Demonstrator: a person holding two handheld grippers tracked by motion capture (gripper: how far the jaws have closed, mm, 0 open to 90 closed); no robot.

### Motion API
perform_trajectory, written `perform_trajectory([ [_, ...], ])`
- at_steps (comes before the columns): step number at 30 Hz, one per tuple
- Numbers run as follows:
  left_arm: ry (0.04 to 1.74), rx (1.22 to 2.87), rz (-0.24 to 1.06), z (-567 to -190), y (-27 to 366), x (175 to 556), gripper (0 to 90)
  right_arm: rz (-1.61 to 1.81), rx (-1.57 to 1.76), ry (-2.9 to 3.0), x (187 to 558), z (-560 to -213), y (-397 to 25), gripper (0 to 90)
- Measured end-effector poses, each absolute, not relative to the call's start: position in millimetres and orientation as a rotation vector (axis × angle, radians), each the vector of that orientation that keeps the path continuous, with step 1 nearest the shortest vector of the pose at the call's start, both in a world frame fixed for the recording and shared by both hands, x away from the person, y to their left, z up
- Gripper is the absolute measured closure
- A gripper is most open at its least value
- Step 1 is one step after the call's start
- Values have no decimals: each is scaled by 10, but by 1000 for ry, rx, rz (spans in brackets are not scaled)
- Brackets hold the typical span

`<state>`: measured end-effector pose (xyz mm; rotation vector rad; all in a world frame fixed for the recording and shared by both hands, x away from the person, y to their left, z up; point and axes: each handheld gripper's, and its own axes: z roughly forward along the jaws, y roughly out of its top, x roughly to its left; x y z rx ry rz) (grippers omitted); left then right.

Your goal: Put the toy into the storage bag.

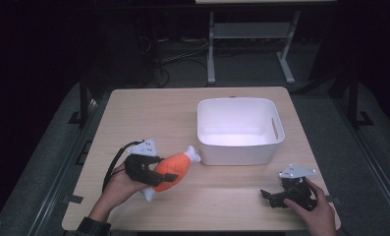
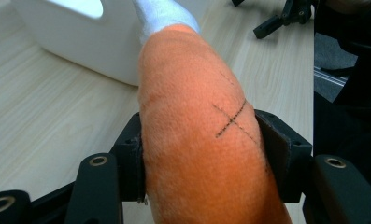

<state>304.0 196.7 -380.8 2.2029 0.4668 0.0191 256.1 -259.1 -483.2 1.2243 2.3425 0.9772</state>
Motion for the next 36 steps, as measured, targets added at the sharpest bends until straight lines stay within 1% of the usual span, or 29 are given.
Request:
perform_trajectory([
  [15,407,2208,61,-3501,1921,3123,417,979,1225,2343,2560,-4830,-2591,0],
  [36,343,2198,55,-3242,1807,3255,417,979,1223,2342,2560,-4830,-2591,0],
])
